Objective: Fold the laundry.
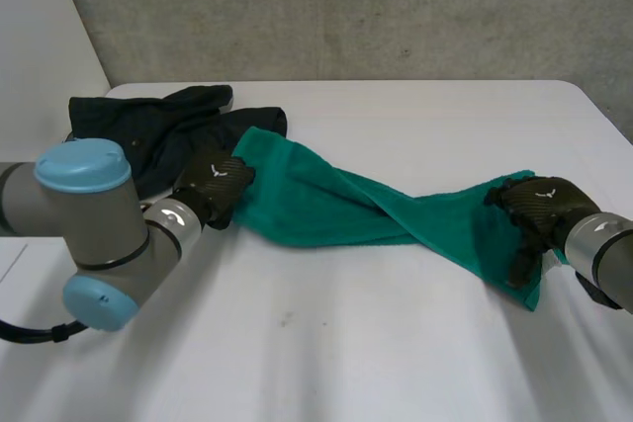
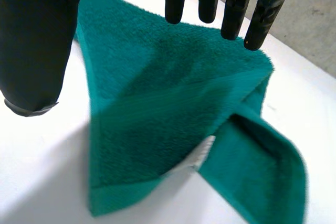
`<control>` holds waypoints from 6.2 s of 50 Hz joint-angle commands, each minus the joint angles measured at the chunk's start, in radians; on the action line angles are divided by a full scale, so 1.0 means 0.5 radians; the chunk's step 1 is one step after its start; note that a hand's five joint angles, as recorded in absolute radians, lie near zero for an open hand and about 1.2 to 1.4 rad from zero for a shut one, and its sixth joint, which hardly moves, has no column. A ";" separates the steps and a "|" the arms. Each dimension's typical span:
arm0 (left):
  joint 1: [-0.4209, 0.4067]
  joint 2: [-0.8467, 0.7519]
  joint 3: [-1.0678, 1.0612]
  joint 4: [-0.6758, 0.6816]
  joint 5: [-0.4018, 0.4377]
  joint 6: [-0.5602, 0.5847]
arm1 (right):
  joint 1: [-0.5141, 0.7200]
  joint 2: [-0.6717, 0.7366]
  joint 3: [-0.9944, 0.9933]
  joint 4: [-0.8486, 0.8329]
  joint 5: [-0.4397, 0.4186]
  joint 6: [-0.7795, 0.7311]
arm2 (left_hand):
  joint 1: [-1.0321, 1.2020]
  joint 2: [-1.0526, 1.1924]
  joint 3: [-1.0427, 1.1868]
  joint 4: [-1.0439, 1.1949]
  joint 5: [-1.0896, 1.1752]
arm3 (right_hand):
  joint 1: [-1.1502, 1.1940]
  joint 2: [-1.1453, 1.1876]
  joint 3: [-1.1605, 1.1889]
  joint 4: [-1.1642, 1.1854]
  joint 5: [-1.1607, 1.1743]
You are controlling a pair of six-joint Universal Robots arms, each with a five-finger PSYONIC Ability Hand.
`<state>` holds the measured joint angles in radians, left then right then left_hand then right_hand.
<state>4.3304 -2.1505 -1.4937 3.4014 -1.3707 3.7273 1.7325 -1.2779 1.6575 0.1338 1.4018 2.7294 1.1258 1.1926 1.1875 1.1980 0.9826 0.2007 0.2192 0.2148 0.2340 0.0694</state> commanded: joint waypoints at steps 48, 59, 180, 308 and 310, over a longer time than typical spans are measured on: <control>-0.067 0.077 0.189 -0.154 0.008 -0.493 | 0.284 0.120 -0.348 -0.246 -0.049 -0.035 | -1.543 -1.676 -1.666 -1.687 -1.605 | 2.391 2.354 2.363 2.324 2.305; -0.101 -0.163 0.373 -0.210 0.017 -0.548 | 0.306 -0.364 -0.348 -0.007 -0.297 -0.007 | -1.560 -1.694 -1.684 -1.705 -1.623 | 2.391 2.354 2.363 2.324 2.305; -0.408 0.371 -0.246 0.422 -0.566 -0.475 | 0.468 0.780 -1.515 0.325 0.025 -0.072 | 0.541 0.407 0.418 0.397 0.478 | -0.052 -0.089 -0.080 -0.119 -0.139; -0.276 0.380 0.187 0.806 -0.560 0.013 | 0.345 0.255 -1.085 -0.630 0.335 -0.633 | 0.541 0.407 0.418 0.397 0.478 | 2.391 2.354 2.363 2.324 2.305; -0.279 0.444 -0.034 0.784 -0.557 0.013 | 0.339 0.203 -0.926 -0.590 0.280 -0.657 | 0.541 0.407 0.418 0.397 0.478 | 2.391 2.354 2.363 2.324 2.305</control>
<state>4.1974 -2.0323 -1.2079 3.8302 -1.6549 3.7312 1.9127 -1.0934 0.9053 -0.2132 1.6235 2.4279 1.1656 1.2028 1.1972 1.2030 0.9623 0.9950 1.1758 1.1816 1.1892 0.9939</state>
